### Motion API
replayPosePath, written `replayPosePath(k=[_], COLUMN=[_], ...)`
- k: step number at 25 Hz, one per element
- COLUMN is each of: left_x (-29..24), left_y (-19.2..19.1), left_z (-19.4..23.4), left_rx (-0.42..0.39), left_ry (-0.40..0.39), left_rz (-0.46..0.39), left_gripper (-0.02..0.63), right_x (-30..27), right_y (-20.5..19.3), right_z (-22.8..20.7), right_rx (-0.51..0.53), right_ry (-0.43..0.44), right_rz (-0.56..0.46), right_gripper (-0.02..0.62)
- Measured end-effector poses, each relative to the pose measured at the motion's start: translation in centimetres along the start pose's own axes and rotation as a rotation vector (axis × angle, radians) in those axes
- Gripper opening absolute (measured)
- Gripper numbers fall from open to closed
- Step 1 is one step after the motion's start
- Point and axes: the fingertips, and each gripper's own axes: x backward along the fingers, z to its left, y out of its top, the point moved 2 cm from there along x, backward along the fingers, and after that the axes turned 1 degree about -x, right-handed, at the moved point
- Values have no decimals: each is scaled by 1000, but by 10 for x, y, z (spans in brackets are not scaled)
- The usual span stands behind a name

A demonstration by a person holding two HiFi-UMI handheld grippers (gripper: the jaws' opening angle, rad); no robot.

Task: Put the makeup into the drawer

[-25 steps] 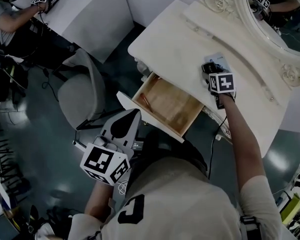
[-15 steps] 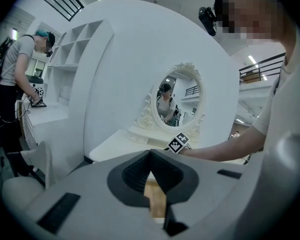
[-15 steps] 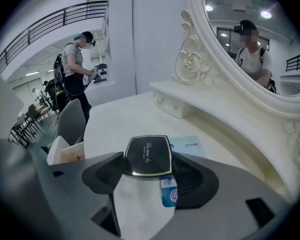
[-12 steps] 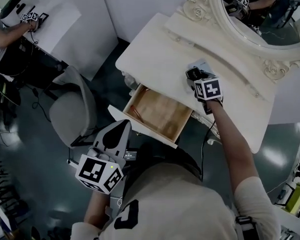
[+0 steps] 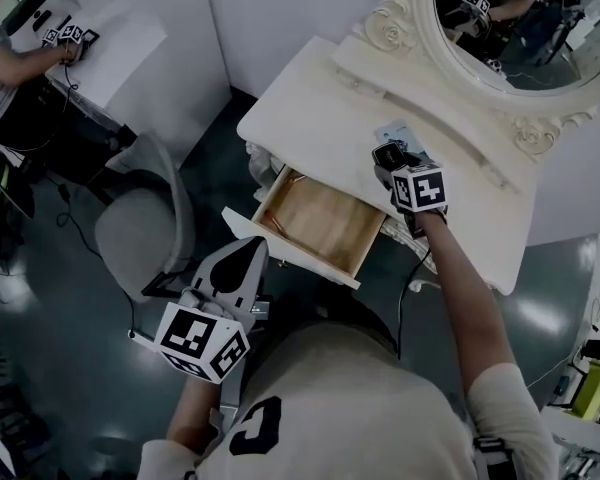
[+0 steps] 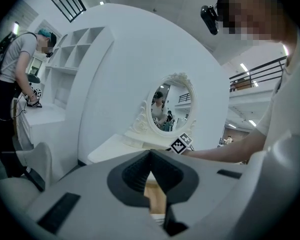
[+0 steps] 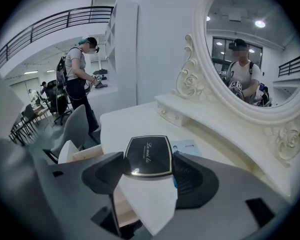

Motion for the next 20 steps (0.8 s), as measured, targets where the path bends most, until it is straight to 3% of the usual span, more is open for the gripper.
replayPosePath(k=[12,20], left_x=[41,50], left_y=[-23,-24], left_z=[-2,-14], left_rx=[-5,-12], left_ry=[-127,-109], left_rz=[38,46], left_gripper=[55,55], right_x=[64,73], right_y=[-39,-38], right_z=[60,77], right_rx=[9,14], right_ry=[-37,11], right_rz=[-17,-53], right_gripper=[325,325])
